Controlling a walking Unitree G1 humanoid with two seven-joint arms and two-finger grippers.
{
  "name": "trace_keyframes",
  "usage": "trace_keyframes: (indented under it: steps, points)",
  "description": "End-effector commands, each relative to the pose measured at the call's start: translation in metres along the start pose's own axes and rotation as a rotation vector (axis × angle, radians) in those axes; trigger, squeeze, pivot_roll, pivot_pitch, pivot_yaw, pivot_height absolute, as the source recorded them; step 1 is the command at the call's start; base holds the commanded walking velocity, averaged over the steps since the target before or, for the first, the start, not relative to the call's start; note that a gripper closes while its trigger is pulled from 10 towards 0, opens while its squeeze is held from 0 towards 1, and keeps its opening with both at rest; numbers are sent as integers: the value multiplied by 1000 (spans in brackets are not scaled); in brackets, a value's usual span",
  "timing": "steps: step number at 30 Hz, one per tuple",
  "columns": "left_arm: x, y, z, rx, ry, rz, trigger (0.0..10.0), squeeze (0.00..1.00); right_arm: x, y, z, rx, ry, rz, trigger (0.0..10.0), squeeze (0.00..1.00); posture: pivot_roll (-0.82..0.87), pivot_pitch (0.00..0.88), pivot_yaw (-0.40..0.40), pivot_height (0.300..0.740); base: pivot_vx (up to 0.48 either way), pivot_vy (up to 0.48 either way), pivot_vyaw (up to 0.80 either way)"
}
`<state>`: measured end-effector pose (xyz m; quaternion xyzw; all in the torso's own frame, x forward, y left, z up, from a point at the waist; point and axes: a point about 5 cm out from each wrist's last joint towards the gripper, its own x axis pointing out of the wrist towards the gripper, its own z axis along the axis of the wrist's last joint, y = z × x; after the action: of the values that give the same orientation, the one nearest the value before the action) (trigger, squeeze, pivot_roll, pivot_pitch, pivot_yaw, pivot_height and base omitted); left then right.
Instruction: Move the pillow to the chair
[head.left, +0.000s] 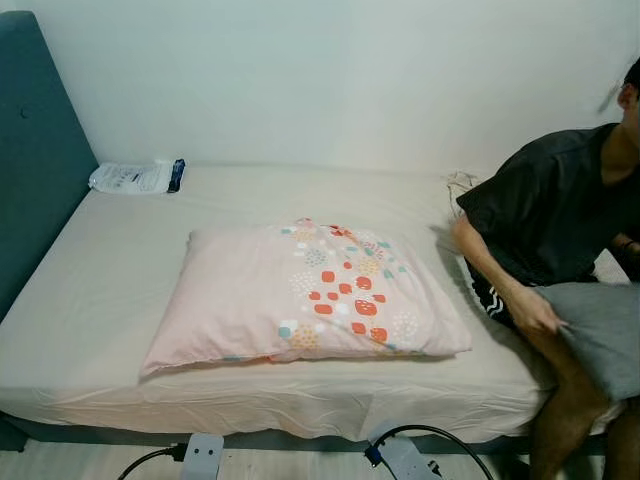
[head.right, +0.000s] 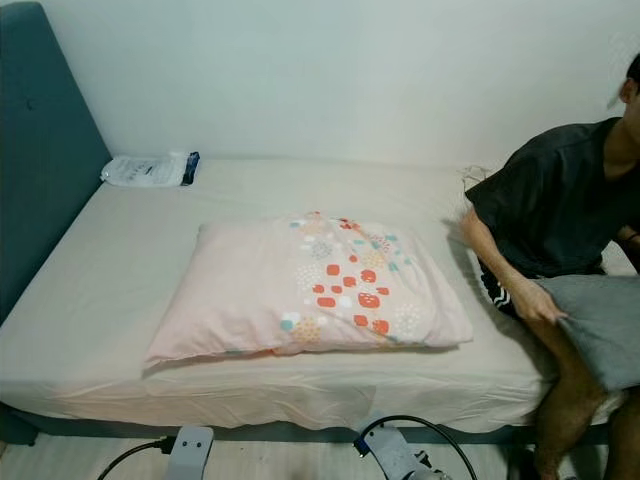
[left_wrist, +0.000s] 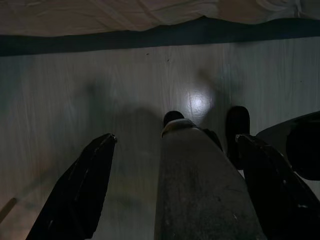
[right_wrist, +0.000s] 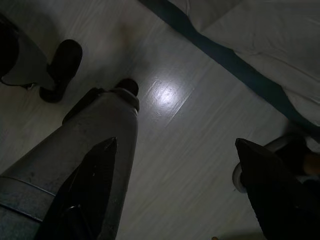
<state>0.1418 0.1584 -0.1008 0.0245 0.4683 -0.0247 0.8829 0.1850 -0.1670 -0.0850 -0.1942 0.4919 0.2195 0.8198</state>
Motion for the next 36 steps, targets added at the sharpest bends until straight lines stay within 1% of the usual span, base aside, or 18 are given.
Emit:
trace_keyframes:
  steps: [1, 9, 11, 14, 21, 36]
  points:
    - [-4, -3, -18, 13, 69, -21, 10000, 0, 0, 1, 0, -3, 7, 3, 10000, 0, 36, 56, -76, 734, 277, 0, 0]
    - [-5, -1, -19, 20, 69, -22, 10000, 0, 1, 3, 0, -4, 7, 5, 10000, 0, 37, 53, -73, 734, 308, 0, 0]
    - [-5, 0, -19, 4, 66, -14, 10000, 0, 1, 3, -1, -4, 9, 4, 10000, 0, 37, 55, -72, 734, 298, 0, 0]
    - [-5, 1, -19, -16, 61, 0, 10000, 0, 1, 4, -1, 1, 13, 1, 10000, 0, 37, 57, -72, 734, 0, 0, 0]
    - [-5, 0, -19, -8, 65, -7, 10000, 0, 1, 5, -3, 9, 19, -3, 10000, 0, 34, 63, -69, 734, 0, 0, 0]
    - [-6, 1, -22, -17, 74, -1, 10000, 0, 1, 3, -3, 20, 20, -17, 10000, 0, 36, 70, -70, 734, 0, 0, 0]
